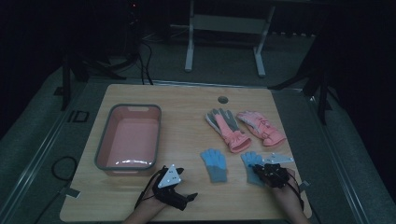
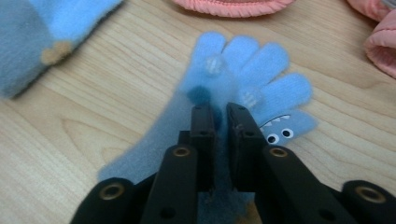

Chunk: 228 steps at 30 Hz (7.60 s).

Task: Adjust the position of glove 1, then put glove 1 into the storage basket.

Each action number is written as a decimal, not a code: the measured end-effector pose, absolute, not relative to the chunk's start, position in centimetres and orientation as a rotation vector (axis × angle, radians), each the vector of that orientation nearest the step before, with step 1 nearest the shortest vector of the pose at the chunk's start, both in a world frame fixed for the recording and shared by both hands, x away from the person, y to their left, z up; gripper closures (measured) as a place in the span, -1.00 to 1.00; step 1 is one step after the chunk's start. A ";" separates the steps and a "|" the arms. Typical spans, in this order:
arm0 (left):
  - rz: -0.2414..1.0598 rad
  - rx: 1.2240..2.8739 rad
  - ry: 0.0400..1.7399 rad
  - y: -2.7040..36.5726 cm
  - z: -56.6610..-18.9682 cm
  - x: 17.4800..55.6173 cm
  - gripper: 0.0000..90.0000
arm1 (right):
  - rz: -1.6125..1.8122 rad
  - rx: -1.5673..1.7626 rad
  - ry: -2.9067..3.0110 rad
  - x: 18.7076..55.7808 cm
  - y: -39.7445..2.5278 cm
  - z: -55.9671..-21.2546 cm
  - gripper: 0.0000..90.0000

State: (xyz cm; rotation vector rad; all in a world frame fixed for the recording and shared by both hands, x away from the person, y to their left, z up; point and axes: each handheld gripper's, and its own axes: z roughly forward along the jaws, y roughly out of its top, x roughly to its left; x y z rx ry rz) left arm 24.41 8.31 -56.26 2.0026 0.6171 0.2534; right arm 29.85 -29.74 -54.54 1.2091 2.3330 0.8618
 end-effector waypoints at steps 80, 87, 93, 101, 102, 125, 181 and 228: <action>0.342 2.028 0.648 7.8 -56.3 24.1 -1.00 | 0.948 1.072 2.578 31.9 -16.9 -53.3 0.62; 0.385 1.995 0.610 7.7 -56.2 24.0 -1.00 | 1.039 1.050 2.571 31.4 -17.6 -51.8 -0.10; 0.397 2.012 0.670 7.4 -55.5 24.0 -0.94 | 1.157 1.059 2.582 31.6 -19.0 -50.9 -0.54; 0.285 2.031 0.611 7.4 -54.3 24.5 -0.90 | 1.206 0.974 2.601 31.8 -20.6 -50.0 -0.66; 0.301 2.055 0.580 7.1 -54.3 24.4 -0.90 | 1.217 0.974 2.602 31.9 -20.8 -49.8 -0.68; 0.426 2.213 0.167 -0.4 -53.8 27.0 -0.45 | 1.090 1.176 2.612 35.5 -19.5 -51.3 -0.16; 0.425 2.324 0.222 -0.2 -53.2 28.7 0.72 | 1.208 1.189 2.672 35.8 -18.2 -52.7 0.81; 0.647 2.369 0.337 12.1 -43.6 29.8 0.72 | 1.418 0.908 2.702 39.5 -4.5 -42.8 0.81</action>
